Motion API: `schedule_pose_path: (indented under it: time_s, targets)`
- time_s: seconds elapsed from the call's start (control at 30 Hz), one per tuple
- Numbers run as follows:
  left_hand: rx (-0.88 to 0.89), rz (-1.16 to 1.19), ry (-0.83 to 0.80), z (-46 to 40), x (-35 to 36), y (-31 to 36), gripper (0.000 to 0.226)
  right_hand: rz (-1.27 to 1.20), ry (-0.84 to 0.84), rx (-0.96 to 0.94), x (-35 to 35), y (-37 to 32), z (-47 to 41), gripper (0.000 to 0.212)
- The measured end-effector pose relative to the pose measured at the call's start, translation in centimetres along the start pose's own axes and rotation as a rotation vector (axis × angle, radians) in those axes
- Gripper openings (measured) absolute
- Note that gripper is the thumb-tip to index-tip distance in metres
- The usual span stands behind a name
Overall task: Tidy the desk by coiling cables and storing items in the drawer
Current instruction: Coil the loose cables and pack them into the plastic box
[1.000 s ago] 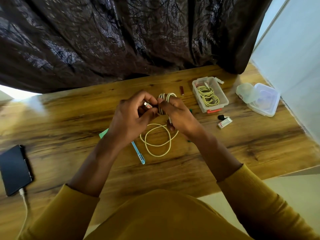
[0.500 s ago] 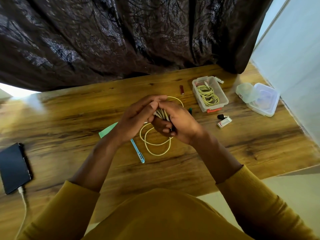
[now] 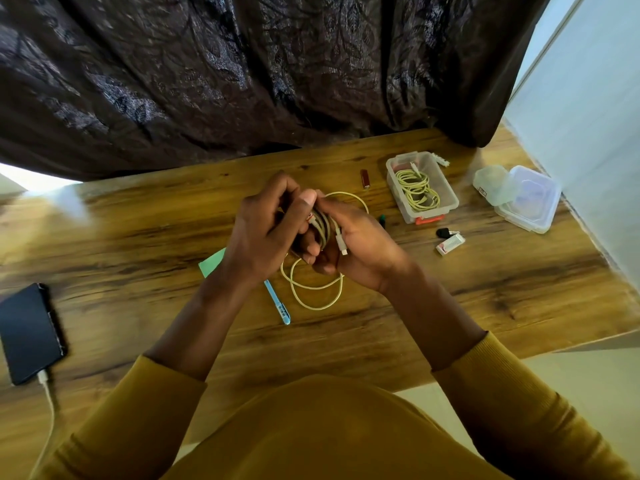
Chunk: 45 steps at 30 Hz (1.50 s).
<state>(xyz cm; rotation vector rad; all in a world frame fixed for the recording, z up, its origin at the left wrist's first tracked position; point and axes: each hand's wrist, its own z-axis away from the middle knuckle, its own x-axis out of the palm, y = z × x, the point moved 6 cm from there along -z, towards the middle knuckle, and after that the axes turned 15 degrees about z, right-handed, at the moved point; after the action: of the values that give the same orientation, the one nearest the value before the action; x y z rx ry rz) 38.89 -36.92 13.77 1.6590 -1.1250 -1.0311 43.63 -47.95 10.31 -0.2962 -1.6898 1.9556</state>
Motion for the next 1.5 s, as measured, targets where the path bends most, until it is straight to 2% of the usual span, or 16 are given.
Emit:
schedule_pose_path:
  time_s: [0.1,0.23,0.37,0.53,0.83,1.1,1.3,1.5]
  targets:
    - [0.052,-0.107,0.039,0.2,-0.1,0.2,0.029,0.005,0.106,0.040,-0.5,0.4,0.0,0.034]
    - [0.125,-0.233,0.073,0.1,-0.3,0.1,0.021,-0.061,0.140,0.041,-0.2,0.1,0.1,0.022]
    - [0.239,-0.330,0.085,0.0,-0.2,1.0,0.020,-0.121,0.158,0.042,0.3,0.1,-0.1,0.021]
    - [0.271,-0.397,0.134,-0.2,-0.4,1.3,0.017,-0.160,0.196,0.067,0.1,0.0,-0.2,0.019]
    - [0.196,-0.426,0.348,0.1,-1.3,0.8,0.019,-0.225,0.218,0.060,0.0,0.0,-0.2,0.034]
    - [0.166,-0.399,0.448,0.1,-2.2,0.5,0.024,-0.191,0.208,-0.024,0.2,-0.3,-0.1,0.036]
    - [0.087,-0.375,0.353,-0.2,-2.3,-0.2,0.025,-0.033,0.284,-0.027,-0.9,0.2,-0.5,0.025]
    - [-0.048,-0.469,0.008,-1.1,-1.8,-1.3,0.041,0.195,0.229,-0.040,-1.3,0.0,-0.4,0.018]
